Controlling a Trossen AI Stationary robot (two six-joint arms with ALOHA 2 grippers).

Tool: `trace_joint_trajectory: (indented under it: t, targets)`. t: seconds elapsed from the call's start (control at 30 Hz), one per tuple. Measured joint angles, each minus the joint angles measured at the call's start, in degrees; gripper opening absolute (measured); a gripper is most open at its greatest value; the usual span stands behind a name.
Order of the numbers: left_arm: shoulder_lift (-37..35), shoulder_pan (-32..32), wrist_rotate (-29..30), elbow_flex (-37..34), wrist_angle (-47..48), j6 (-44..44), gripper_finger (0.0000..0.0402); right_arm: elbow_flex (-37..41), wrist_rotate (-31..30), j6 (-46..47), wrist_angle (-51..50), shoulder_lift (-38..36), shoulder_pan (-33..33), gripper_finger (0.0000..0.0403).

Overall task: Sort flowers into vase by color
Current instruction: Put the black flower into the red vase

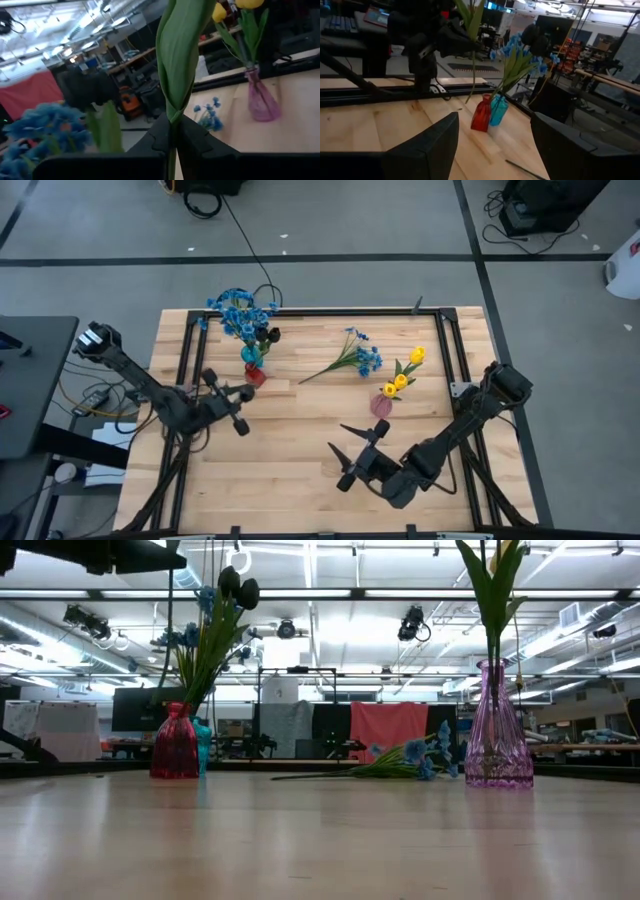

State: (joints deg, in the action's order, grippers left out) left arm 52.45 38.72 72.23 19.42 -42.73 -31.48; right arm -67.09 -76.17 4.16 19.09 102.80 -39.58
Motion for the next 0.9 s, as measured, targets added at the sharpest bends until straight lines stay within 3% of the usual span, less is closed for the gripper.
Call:
trace_joint_trajectory:
  t: [0.43, 0.63, 0.9]
  targets:
    - [-1.58, -0.04, -4.96, -9.32, -29.61, -24.5, 0.0023, 0.0, 0.42, 2.27, -1.19, 0.0, 0.44, 0.0258]
    - [-1.56, -0.4, -8.29, -9.36, -31.76, -30.51, 0.0023, 0.0, 0.8, 3.84, -2.14, 0.0, 0.45, 0.0258]
    - [-1.54, -5.01, -11.8, -9.36, -31.23, -30.06, 0.0023, 0.0, 2.23, 3.89, -2.08, 0.0, 1.26, 0.0258]
